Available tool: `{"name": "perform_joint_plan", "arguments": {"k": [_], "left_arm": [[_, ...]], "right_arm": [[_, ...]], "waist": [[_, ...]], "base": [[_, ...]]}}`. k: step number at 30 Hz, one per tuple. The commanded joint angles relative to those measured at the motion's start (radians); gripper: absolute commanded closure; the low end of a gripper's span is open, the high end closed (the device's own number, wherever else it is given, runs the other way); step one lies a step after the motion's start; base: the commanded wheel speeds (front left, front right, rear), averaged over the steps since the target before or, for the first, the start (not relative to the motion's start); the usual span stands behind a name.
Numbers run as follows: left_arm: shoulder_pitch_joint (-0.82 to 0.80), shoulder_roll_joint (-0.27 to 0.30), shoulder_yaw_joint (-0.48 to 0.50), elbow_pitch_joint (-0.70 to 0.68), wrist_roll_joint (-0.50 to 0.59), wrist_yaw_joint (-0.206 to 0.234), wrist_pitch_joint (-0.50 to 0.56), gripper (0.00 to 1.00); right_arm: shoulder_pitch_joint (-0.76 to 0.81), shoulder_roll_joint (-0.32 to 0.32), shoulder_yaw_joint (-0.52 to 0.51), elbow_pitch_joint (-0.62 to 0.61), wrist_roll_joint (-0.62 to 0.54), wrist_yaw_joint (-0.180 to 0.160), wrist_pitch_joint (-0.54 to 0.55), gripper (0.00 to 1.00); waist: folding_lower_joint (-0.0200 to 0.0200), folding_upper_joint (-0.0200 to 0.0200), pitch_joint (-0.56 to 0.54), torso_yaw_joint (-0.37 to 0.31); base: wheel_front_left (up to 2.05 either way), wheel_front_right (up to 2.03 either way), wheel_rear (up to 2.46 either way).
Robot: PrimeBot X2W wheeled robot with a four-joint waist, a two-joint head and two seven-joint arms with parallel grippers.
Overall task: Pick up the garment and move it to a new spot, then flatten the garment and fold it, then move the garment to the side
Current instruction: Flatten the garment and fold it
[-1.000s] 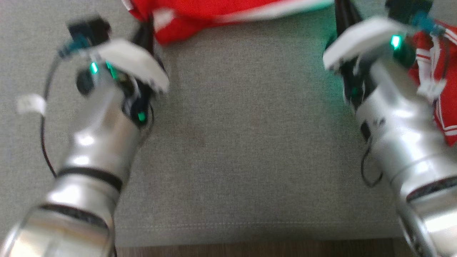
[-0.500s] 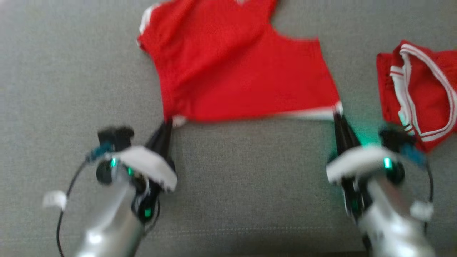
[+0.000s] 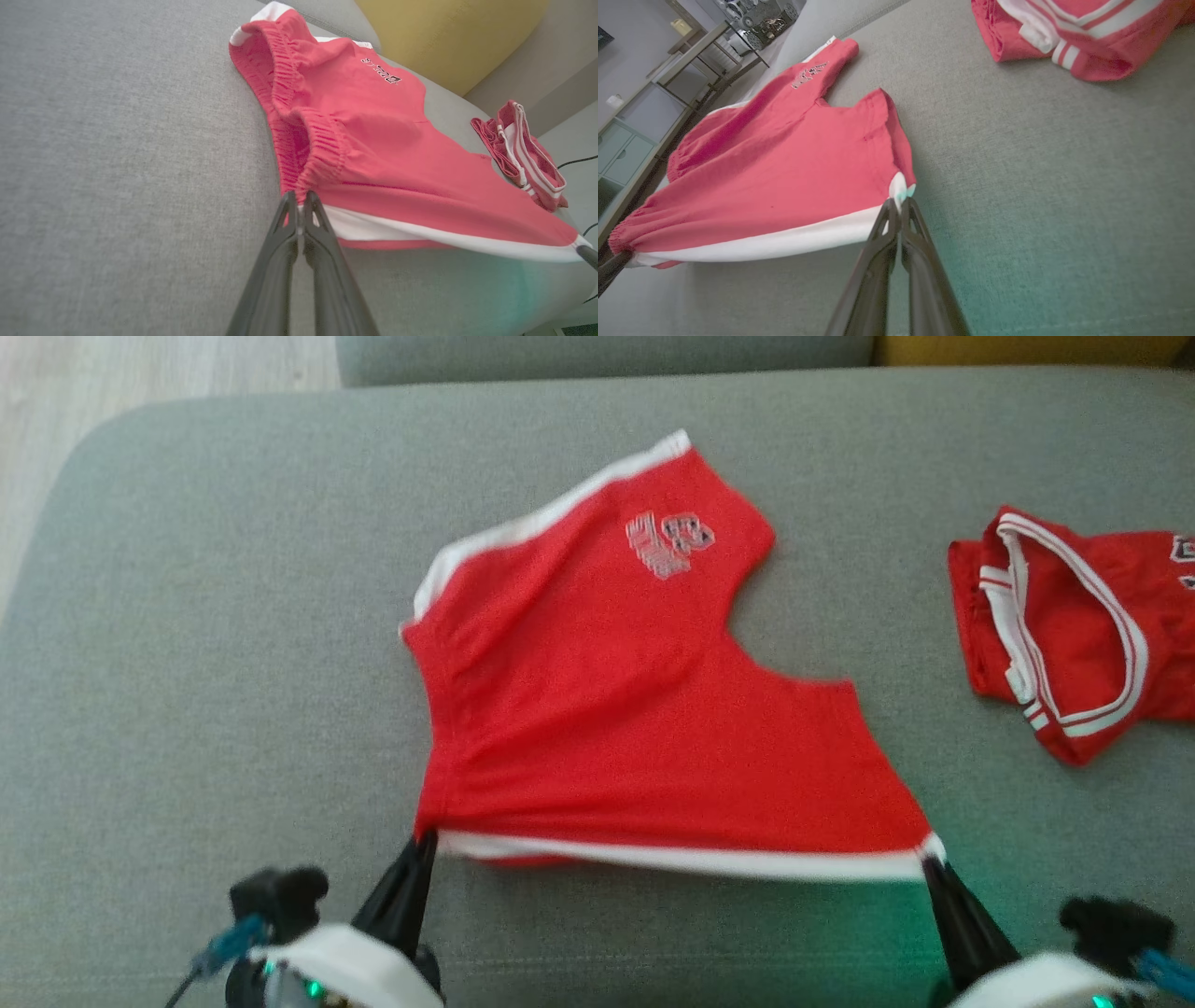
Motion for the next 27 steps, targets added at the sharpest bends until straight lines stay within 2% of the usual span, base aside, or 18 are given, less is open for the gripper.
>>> {"name": "perform_joint_plan", "arguments": {"k": [1, 7, 12, 19, 27], "left_arm": [[0.0, 0.031, 0.048, -0.058, -0.01, 0.021, 0.007, 1.0], [0.143, 0.069, 0.08, -0.262, -0.043, 0.112, 0.065, 1.0], [0.18, 0.084, 0.091, -0.348, -0.054, 0.144, 0.092, 1.0], [0.085, 0.086, 0.1, -0.354, -0.082, 0.111, 0.125, 1.0], [-0.12, 0.064, 0.12, -0.276, -0.126, 0.05, 0.154, 1.0]], "right_arm": [[0.015, -0.01, 0.005, -0.063, 0.007, -0.001, 0.02, 1.0], [0.152, -0.009, -0.044, -0.244, 0.023, -0.001, 0.11, 1.0], [0.142, -0.009, -0.079, -0.287, 0.006, -0.001, 0.133, 1.0], [-0.087, -0.009, -0.101, -0.242, -0.064, -0.001, 0.147, 1.0], [-0.513, -0.009, -0.054, -0.004, -0.127, -0.001, 0.131, 1.0]], "waist": [[0.0001, -0.0001, -0.013, -0.001], [0.0001, -0.0001, -0.034, -0.009], [0.0001, -0.0001, -0.032, -0.007], [0.0001, -0.0001, 0.011, 0.007], [0.0001, -0.0001, 0.14, 0.059]], "base": [[0.0, 0.0, 0.0], [0.0, 0.0, 0.0], [0.0, 0.0, 0.0], [0.0, 0.0, 0.0], [0.0, 0.0, 0.0]]}}
